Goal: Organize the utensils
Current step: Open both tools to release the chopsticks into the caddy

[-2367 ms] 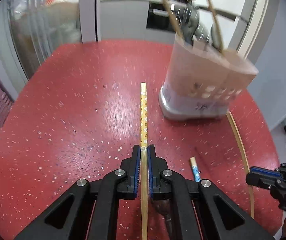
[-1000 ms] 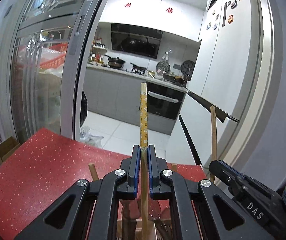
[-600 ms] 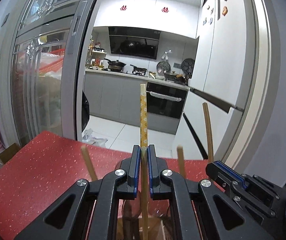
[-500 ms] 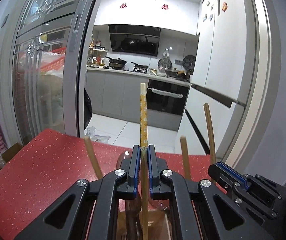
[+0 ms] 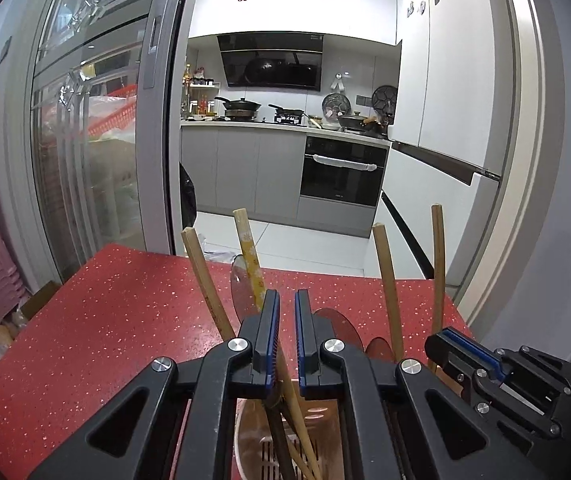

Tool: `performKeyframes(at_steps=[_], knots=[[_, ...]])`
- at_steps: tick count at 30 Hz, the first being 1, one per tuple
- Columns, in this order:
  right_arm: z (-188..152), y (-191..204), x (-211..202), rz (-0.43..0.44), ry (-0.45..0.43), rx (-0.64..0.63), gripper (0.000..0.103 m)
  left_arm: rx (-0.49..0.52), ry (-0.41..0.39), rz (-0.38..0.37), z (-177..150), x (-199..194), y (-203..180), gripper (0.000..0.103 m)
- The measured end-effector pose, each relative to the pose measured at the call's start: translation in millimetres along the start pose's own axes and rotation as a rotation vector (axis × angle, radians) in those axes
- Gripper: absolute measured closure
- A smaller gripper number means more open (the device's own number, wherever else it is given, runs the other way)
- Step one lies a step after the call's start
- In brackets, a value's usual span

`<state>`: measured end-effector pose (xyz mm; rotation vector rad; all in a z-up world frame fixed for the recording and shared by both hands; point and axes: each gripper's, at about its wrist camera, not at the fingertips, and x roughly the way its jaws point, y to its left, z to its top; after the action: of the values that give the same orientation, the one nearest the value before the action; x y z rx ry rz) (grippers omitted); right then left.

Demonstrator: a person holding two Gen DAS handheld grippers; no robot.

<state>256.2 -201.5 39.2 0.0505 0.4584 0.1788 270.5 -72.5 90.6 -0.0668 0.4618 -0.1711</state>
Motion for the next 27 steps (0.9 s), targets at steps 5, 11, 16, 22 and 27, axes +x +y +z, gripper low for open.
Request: performKeyframes(at_steps=[5,11,16,22,27], knots=[[1.4,-4.0,0.0,0.005,0.023,0.007,0.097,-0.001,0.002,0.003,-0.7,-3.4,0.2,0.071],[3.6,-4.2,2.5,0.038,0.065,0.017,0.056,-0.012,0.005,0.016,0.5,-10.9,4.5,0.070],[6.8,-4.1,-10.2,0.046,0.040,0.039,0.051,-0.016,0.007,0.032,2.5,-20.4,8.6,0.070],[11.8,-10.2,-29.7,0.057,0.032,0.099,0.048,-0.029,-0.003,0.041,6.3,-41.2,18.5,0.070],[9.4,-13.7,-46.7,0.069,0.045,0.144,0.047,-0.044,0.005,0.045,7.1,-59.0,29.7,0.070]])
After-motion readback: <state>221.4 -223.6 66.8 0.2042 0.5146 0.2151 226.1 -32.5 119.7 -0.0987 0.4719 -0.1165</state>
